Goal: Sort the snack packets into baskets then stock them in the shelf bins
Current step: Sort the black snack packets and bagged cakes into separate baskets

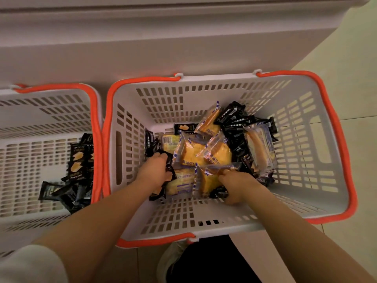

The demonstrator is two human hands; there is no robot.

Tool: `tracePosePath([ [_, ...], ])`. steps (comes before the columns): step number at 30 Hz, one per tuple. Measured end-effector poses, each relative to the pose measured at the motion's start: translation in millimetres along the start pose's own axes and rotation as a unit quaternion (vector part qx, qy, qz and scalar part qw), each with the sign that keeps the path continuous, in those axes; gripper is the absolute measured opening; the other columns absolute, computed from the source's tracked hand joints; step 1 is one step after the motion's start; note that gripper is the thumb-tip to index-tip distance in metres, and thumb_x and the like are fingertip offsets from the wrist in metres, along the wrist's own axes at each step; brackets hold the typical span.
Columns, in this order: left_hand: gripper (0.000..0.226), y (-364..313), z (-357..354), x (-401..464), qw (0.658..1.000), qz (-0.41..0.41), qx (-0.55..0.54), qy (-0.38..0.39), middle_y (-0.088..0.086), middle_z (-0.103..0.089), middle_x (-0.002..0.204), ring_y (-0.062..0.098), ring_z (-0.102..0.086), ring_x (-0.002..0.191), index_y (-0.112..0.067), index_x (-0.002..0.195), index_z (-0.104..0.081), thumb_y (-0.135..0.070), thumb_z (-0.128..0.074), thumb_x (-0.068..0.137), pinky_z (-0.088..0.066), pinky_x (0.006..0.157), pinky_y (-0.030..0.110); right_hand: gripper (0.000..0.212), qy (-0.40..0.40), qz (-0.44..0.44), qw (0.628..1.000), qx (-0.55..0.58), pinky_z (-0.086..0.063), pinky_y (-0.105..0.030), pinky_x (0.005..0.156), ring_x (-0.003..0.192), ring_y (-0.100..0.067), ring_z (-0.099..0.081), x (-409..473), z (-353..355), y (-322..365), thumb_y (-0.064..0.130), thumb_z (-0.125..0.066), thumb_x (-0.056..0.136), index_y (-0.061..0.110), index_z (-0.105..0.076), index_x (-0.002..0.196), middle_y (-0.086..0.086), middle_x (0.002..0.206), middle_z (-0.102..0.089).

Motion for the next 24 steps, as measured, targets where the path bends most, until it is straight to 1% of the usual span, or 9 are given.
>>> tracePosePath([
  [4, 0.051, 1.2, -2.1, 10.3, 0.999, 0.034, 0.005, 0.030, 0.015, -0.039, 0.132, 0.028, -0.048, 0.116, -0.003, 0.127, -0.040, -0.027, -0.063, 0.088, -0.043, 0.091, 0.034, 0.049, -0.070, 0.007, 0.976, 0.208, -0.049, -0.033, 0.072, 0.096, -0.018, -0.057, -7.8, 8.1, -7.0, 0.034, -0.066, 0.079, 0.022, -0.040, 0.119, -0.002, 0.111, -0.058],
  [7, 0.057, -3.8, -9.7, 11.7, 0.997, 0.054, -0.004, 0.058, 0.016, -0.039, 0.134, 0.029, -0.048, 0.118, -0.005, 0.130, -0.035, -0.028, -0.064, 0.087, -0.045, 0.095, 0.038, 0.034, -0.161, -0.008, 0.923, 0.350, -0.045, -0.026, 0.055, 0.072, -0.013, -0.060, -5.8, 24.0, -9.0, 0.030, -0.059, 0.086, 0.023, -0.037, 0.110, 0.004, 0.083, -0.059],
  [10, 0.071, -4.2, -11.2, 14.3, 0.991, 0.094, -0.090, 0.034, 0.017, -0.039, 0.136, 0.031, -0.048, 0.119, -0.006, 0.133, -0.030, -0.026, -0.073, 0.079, -0.045, 0.097, 0.042, 0.034, -0.265, -0.041, 0.862, 0.431, -0.041, -0.013, 0.051, 0.071, -0.001, -0.056, 0.4, 42.8, -13.5, 0.026, -0.055, 0.088, 0.024, -0.040, 0.119, 0.012, 0.083, -0.057],
  [12, 0.080, -2.5, -8.5, 16.6, 0.986, 0.113, -0.121, 0.029, 0.017, -0.038, 0.138, 0.030, -0.045, 0.123, -0.005, 0.136, -0.030, -0.027, -0.077, 0.075, -0.043, 0.100, 0.040, 0.030, -0.337, -0.062, 0.821, 0.457, -0.038, -0.010, 0.054, 0.075, -0.005, -0.056, 6.1, 55.3, -18.1, 0.023, -0.056, 0.089, 0.023, -0.045, 0.116, 0.016, 0.085, -0.054],
  [15, 0.058, 0.3, -7.9, 18.0, 0.982, 0.114, -0.124, 0.090, 0.016, -0.055, 0.124, 0.026, -0.056, 0.108, -0.003, 0.124, -0.051, -0.028, -0.074, 0.078, -0.049, 0.089, 0.033, 0.035, -0.417, -0.096, 0.785, 0.448, -0.036, -0.009, 0.068, 0.091, -0.003, -0.047, 16.6, 71.1, -24.5, 0.027, -0.057, 0.091, 0.018, -0.047, 0.123, 0.017, 0.099, -0.050],
  [17, 0.046, -0.5, -9.5, 14.3, 0.975, 0.106, -0.134, 0.145, 0.013, -0.063, 0.111, 0.023, -0.060, 0.097, -0.003, 0.113, -0.059, -0.030, -0.073, 0.079, -0.049, 0.080, 0.031, 0.042, -0.432, -0.117, 0.762, 0.469, -0.034, -0.015, 0.082, 0.103, -0.003, -0.046, 25.3, 77.3, -29.6, 0.026, -0.056, 0.092, 0.012, -0.045, 0.130, 0.011, 0.110, -0.050],
  [19, 0.049, -3.0, -11.9, 9.7, 0.980, 0.073, -0.093, 0.163, 0.010, -0.061, 0.112, 0.022, -0.058, 0.100, -0.005, 0.116, -0.056, -0.034, -0.071, 0.080, -0.050, 0.084, 0.031, 0.038, -0.436, -0.136, 0.735, 0.502, -0.040, -0.025, 0.087, 0.110, -0.016, -0.053, 34.8, 79.0, -33.4, 0.022, -0.054, 0.093, 0.011, -0.046, 0.129, -0.001, 0.120, -0.056],
  [22, 0.049, -8.7, -9.4, 5.2, 0.991, 0.036, -0.082, 0.104, 0.009, -0.058, 0.116, 0.022, -0.056, 0.102, -0.007, 0.121, -0.050, -0.032, -0.069, 0.082, -0.050, 0.083, 0.033, 0.041, -0.437, -0.184, 0.704, 0.528, -0.037, -0.027, 0.094, 0.118, -0.026, -0.046, 48.9, 77.9, -34.8, 0.019, -0.050, 0.095, 0.007, -0.042, 0.133, -0.013, 0.131, -0.046],
  [24, 0.045, -9.3, 0.3, 4.6, 0.994, 0.027, -0.101, 0.023, 0.008, -0.059, 0.115, 0.022, -0.058, 0.099, -0.011, 0.118, -0.050, -0.030, -0.070, 0.082, -0.051, 0.079, 0.034, 0.045, -0.423, -0.191, 0.688, 0.559, -0.037, -0.034, 0.103, 0.123, -0.027, -0.044, 57.5, 77.5, -32.1, 0.019, -0.052, 0.094, 0.007, -0.039, 0.135, -0.013, 0.134, -0.045],
])
Point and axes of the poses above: each hand's wrist, its own x-axis towards the middle knuckle, its own z-axis out of the back of the hand, y = z × x, the point moved 1 cm from there along x, towards the middle knuckle
